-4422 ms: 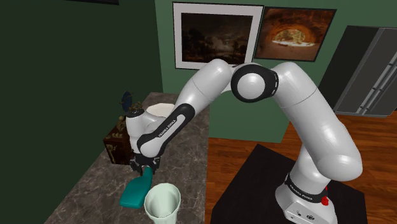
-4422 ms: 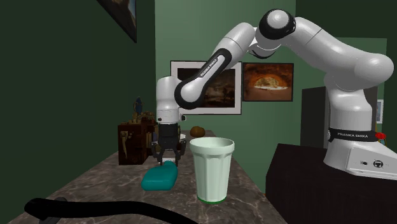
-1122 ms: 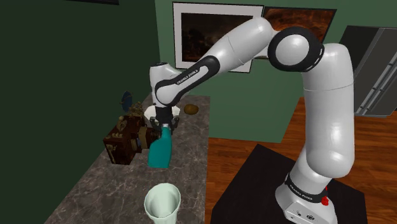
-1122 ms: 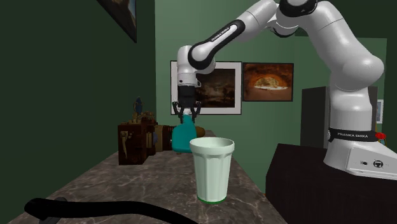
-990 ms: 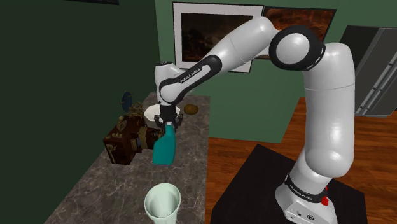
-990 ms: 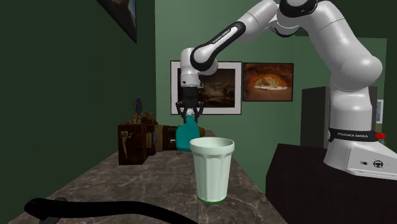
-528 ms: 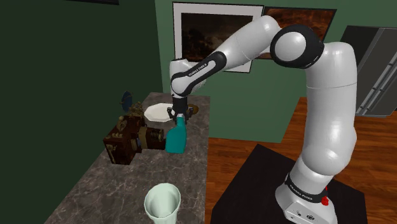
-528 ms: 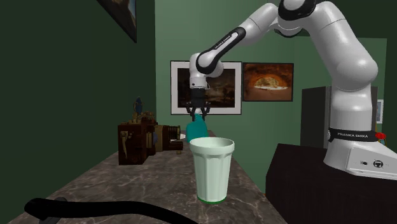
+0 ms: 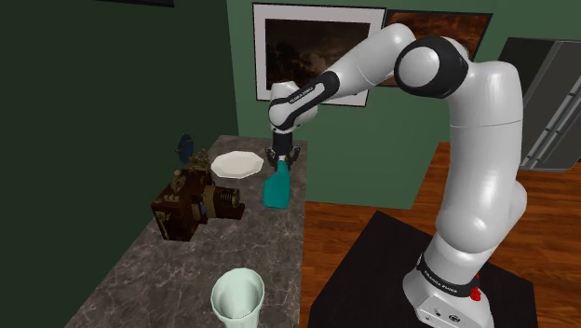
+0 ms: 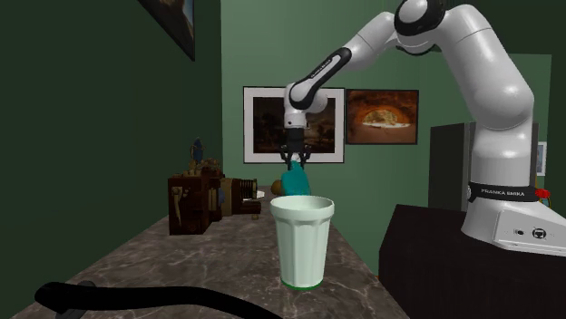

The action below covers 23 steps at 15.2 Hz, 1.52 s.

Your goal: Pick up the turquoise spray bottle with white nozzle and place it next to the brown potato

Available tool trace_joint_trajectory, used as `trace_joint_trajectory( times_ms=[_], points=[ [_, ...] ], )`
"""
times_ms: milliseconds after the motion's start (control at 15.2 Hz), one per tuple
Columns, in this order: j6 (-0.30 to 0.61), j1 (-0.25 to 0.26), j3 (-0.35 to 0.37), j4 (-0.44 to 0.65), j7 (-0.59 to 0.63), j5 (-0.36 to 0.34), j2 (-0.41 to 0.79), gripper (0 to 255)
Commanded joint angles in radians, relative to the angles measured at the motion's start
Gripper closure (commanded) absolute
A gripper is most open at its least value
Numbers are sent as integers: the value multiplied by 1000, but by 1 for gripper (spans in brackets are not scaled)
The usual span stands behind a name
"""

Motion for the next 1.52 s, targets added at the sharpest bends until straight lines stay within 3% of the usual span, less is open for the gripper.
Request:
trace_joint_trajectory(
  times_ms=[0, 660, 1452],
  points=[
    [-11, -27, -13, 27, -43, 1, 16, 255],
    [-81, -157, -69, 203, -236, 5, 123, 255],
    [38, -152, -77, 174, -230, -7, 214, 255]
  ],
)
